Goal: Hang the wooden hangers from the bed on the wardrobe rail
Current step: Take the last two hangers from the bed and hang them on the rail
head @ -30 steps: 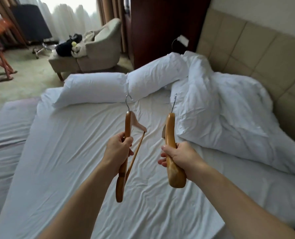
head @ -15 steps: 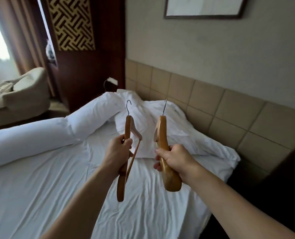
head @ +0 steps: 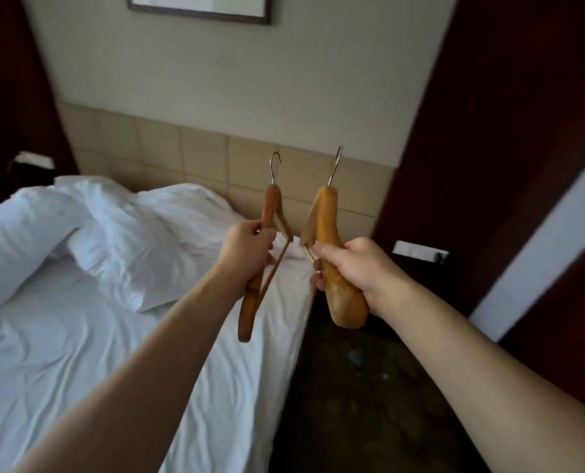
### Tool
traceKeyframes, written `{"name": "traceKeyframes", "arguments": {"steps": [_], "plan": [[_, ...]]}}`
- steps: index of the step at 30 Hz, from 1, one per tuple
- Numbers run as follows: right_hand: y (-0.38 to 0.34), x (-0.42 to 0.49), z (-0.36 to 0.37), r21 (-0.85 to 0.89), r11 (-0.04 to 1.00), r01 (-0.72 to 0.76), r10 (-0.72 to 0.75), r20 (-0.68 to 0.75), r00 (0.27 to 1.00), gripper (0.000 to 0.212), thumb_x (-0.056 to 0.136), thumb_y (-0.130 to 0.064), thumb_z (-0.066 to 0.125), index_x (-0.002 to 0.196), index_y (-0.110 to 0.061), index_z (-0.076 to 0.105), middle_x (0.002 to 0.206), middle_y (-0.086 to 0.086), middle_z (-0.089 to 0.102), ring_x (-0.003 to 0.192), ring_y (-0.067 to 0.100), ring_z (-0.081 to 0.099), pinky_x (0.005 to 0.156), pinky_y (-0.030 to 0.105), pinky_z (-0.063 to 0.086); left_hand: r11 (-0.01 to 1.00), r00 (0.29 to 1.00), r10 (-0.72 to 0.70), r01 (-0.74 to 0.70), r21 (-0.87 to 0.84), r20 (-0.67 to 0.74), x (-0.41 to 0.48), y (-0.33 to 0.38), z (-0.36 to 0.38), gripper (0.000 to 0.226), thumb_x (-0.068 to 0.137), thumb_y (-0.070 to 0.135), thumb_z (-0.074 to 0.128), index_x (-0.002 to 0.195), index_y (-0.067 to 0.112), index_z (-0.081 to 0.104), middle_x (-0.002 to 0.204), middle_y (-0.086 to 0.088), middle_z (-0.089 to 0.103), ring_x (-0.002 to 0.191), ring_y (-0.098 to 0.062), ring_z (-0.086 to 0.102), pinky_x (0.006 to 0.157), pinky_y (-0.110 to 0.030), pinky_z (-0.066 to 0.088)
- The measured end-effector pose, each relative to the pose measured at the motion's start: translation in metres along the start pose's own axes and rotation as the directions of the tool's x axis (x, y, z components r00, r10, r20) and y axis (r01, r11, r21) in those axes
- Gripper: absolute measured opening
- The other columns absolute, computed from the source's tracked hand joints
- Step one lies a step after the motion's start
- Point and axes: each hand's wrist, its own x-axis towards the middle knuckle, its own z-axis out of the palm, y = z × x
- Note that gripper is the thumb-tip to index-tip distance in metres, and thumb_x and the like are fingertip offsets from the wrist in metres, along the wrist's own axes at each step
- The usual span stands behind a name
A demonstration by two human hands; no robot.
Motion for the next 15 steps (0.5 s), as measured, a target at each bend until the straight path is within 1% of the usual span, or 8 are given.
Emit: {"name": "traceKeyframes", "arguments": {"steps": [2,4,6,8,10,12,13,15], "plan": [[0.004,-0.019,-0.036,-0.02,1.0,0.0,-0.002,-0.096,0.995,0.03,0.097,-0.022,0.073,0.109,0.006,0.072,0.091,0.018,0.075,0.053,0.017,0.075,0.047,0.023,0.057,1.0,0.997,0.024,-0.024,-0.009,0.071,-0.012,0.016,0.036,0.02,0.098,0.013,0.058,0.094,0.003,0.074,0.077,-0.01,0.064,0.044,-0.011,0.061,0.043,-0.02,0.047],[0.012,-0.039,-0.075,-0.005,1.0,-0.008,0.007,-0.188,0.982,0.029,0.097,-0.024,0.073,0.106,0.004,0.074,0.088,0.015,0.077,0.06,0.021,0.078,0.05,0.025,0.058,0.999,0.988,0.044,-0.044,0.002,0.149,-0.029,0.032,0.072,0.02,0.098,0.012,0.058,0.087,0.004,0.074,0.073,-0.008,0.065,0.044,-0.011,0.062,0.041,-0.018,0.046],[0.02,-0.063,-0.116,0.023,1.0,-0.021,0.026,-0.262,0.965,0.028,0.098,-0.023,0.071,0.107,0.004,0.073,0.086,0.014,0.077,0.062,0.022,0.078,0.051,0.025,0.058,0.998,0.972,0.062,-0.067,0.014,0.229,-0.047,0.047,0.109,0.022,0.098,0.009,0.057,0.081,0.008,0.072,0.065,-0.005,0.065,0.045,-0.012,0.062,0.041,-0.02,0.047],[0.029,-0.092,-0.155,0.047,0.999,-0.028,0.042,-0.327,0.944,0.027,0.099,-0.021,0.071,0.107,0.005,0.072,0.085,0.015,0.076,0.059,0.021,0.078,0.049,0.024,0.058,0.995,0.949,0.086,-0.098,0.026,0.302,-0.068,0.063,0.145,0.022,0.097,0.009,0.057,0.083,0.006,0.073,0.061,-0.004,0.065,0.045,-0.014,0.063,0.044,-0.023,0.05],[0.039,-0.122,-0.193,0.088,0.996,-0.022,0.055,-0.396,0.917,0.028,0.098,-0.018,0.071,0.108,0.008,0.071,0.083,0.015,0.075,0.057,0.022,0.077,0.048,0.025,0.058,0.992,0.919,0.102,-0.122,0.029,0.38,-0.093,0.077,0.183,0.021,0.099,0.011,0.058,0.089,0.005,0.075,0.063,-0.005,0.066,0.044,-0.012,0.064,0.046,-0.023,0.051],[0.05,-0.154,-0.23,0.13,0.991,-0.015,0.075,-0.464,0.883,0.029,0.097,-0.017,0.073,0.109,0.009,0.07,0.082,0.016,0.074,0.054,0.023,0.076,0.048,0.026,0.058,0.991,0.883,0.113,-0.135,0.015,0.455,-0.123,0.089,0.22,0.018,0.101,0.012,0.059,0.095,0.007,0.074,0.068,-0.005,0.067,0.044,-0.01,0.064,0.044,-0.019,0.049],[0.055,-0.17,-0.247,0.142,0.99,-0.014,0.083,-0.498,0.863,0.029,0.096,-0.016,0.074,0.11,0.009,0.07,0.081,0.017,0.075,0.055,0.024,0.076,0.049,0.027,0.058,0.99,0.863,0.117,-0.139,0.009,0.492,-0.138,0.095,0.237,0.017,0.102,0.012,0.059,0.096,0.008,0.074,0.07,-0.005,0.068,0.046,-0.011,0.065,0.043,-0.017,0.048],[0.065,-0.202,-0.278,0.169,0.986,-0.006,0.101,-0.563,0.82,0.031,0.094,-0.017,0.076,0.11,0.009,0.071,0.08,0.017,0.076,0.06,0.029,0.078,0.054,0.03,0.059,0.988,0.818,0.125,-0.151,0.0,0.562,-0.169,0.107,0.271,0.016,0.103,0.012,0.059,0.095,0.009,0.073,0.073,-0.006,0.068,0.049,-0.014,0.065,0.043,-0.019,0.049]]}}
